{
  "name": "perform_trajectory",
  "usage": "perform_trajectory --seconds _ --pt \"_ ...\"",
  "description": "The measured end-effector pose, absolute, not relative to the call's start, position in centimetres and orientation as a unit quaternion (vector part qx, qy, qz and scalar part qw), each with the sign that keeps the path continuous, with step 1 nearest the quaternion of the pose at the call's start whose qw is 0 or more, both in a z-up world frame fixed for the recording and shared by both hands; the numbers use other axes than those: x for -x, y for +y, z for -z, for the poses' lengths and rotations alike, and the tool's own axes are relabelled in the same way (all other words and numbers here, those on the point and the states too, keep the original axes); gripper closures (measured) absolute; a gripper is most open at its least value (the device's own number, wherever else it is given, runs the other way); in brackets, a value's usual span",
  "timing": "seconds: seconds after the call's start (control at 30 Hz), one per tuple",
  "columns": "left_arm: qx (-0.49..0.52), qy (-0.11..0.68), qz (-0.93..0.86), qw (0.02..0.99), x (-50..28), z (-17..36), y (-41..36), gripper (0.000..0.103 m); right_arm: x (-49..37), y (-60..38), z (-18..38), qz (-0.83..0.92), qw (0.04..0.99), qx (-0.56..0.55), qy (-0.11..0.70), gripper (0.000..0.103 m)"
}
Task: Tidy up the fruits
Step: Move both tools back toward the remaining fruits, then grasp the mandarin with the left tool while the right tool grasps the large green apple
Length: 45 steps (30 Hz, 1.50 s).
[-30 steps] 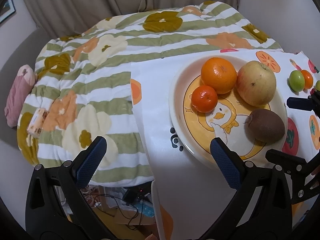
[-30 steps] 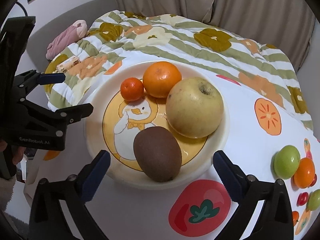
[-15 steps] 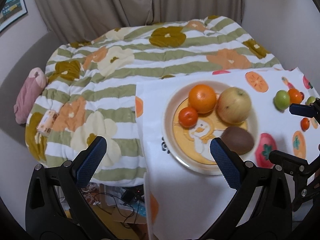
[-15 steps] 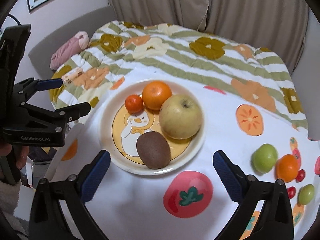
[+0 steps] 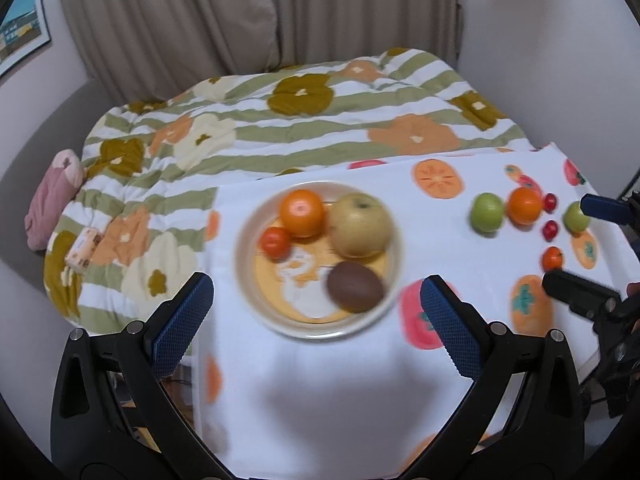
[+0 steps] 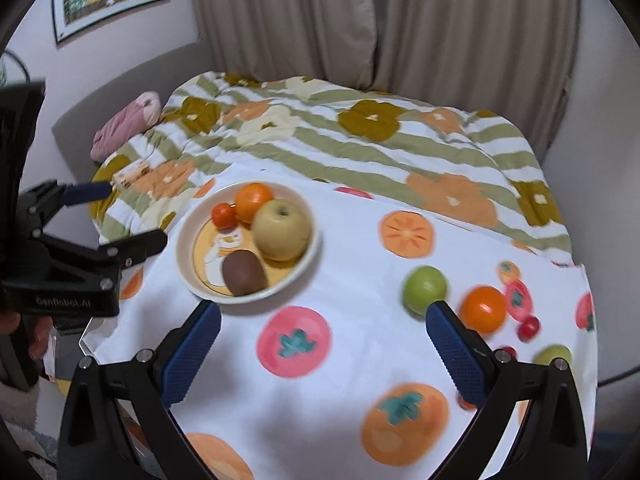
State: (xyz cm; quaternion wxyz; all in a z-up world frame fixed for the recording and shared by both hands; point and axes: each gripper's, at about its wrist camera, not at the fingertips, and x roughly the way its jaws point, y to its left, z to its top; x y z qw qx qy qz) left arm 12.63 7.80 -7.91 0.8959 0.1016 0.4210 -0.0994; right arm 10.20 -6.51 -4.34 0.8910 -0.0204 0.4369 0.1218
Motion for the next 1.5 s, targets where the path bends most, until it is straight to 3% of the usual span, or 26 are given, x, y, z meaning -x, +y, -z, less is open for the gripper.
perform_trajectory --seconds 0.33,1.13,1.33,1.5 --pt "-0.121 0.416 0.133 0.891 -10.2 8.9 -1.3 0.0 -6.7 -16.5 3.7 -0.045 0.907 0.013 0.418 0.0" --pt "-0.17 0.439 0.231 0.852 -9.3 18.8 -18.1 0.0 -7.4 -30.2 11.9 -0.016 0.905 -0.038 0.424 0.001" --pt "-0.194 0.435 0.245 0.844 -9.2 19.8 -19.8 0.005 -8.6 -30.9 13.2 -0.016 0.898 -0.052 0.436 0.001" --pt "-0.205 0.44 0.253 0.837 -9.3 20.4 -20.6 0.021 -9.5 -31.1 14.5 -0.016 0.893 -0.057 0.447 0.001"
